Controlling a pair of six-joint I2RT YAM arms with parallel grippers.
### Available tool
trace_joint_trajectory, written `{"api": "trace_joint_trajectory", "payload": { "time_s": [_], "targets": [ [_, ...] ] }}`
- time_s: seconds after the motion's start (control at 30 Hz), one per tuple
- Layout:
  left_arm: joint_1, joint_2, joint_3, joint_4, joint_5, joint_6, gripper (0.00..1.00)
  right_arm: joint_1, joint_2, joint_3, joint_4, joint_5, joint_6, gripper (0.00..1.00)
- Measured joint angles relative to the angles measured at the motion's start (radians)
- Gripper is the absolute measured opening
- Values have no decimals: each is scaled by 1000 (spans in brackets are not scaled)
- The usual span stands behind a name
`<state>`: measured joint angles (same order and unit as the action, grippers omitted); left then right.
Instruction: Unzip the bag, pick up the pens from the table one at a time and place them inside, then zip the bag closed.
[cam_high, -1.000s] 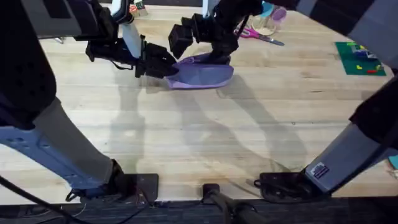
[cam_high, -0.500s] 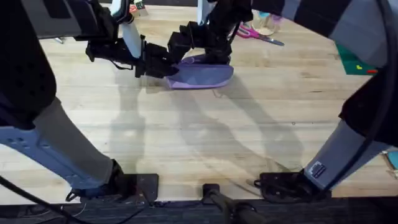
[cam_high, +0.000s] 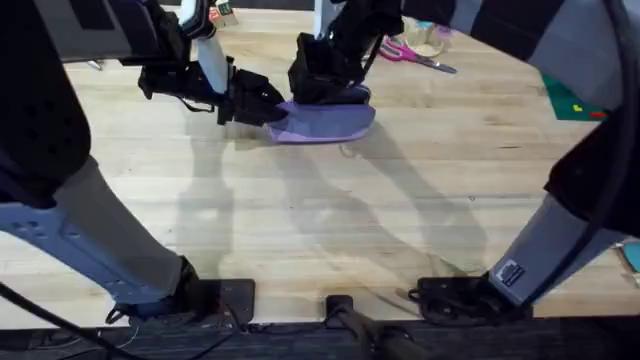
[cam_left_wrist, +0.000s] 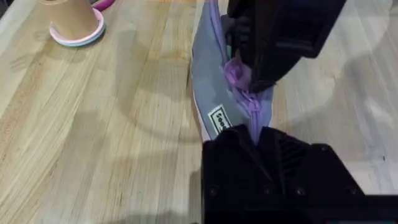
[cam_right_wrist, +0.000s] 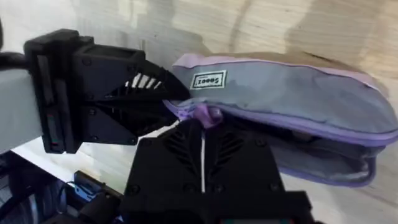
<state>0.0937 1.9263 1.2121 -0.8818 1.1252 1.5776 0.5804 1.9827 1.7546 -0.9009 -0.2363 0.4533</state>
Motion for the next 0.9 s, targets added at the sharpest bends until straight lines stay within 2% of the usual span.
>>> {"api": "trace_joint_trajectory", "payload": {
  "time_s": [0.53, 0.9],
  "targets": [
    [0, 0, 0, 0, 0, 0, 42, 0, -2, 0, -1, 10, 5, 34],
    [0, 0, 0, 0, 0, 0, 43, -1, -19, 0, -25, 162, 19, 35]
  ]
}}
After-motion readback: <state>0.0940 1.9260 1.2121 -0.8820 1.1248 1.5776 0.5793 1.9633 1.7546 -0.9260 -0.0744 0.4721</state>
